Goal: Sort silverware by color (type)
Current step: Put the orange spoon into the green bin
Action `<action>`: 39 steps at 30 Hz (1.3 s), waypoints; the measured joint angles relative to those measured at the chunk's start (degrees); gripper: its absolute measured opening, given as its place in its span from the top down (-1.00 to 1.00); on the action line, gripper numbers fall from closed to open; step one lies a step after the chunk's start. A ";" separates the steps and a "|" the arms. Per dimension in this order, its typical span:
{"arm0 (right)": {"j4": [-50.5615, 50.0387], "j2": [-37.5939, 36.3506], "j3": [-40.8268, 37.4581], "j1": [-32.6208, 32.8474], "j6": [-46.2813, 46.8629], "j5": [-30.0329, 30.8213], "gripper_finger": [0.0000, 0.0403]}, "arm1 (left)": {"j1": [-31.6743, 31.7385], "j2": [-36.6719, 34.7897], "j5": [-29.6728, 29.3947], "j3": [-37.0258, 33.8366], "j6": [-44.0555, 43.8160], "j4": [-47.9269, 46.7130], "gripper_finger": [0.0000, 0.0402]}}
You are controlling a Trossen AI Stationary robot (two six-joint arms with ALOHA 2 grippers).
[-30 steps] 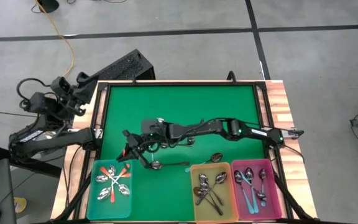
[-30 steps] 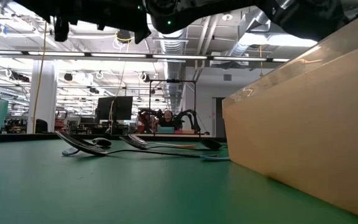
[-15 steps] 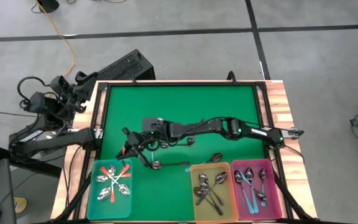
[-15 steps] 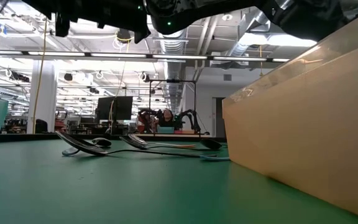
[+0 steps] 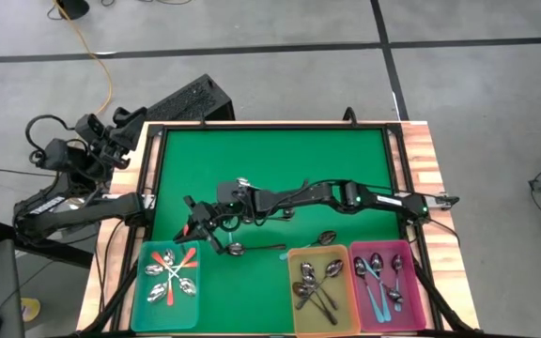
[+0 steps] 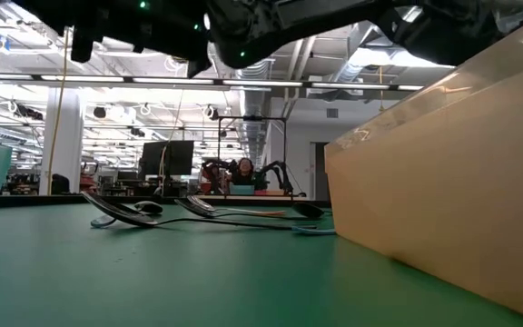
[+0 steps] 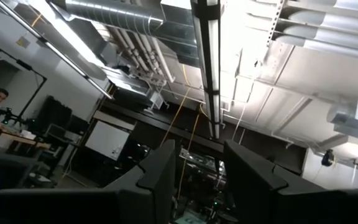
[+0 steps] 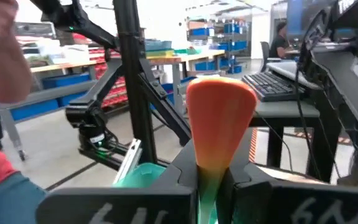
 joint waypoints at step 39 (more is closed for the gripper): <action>11.13 4.98 -0.05 -1.78 10.82 -1.52 0.84 | 0.02 3.82 -0.27 0.07 0.95 1.01 0.40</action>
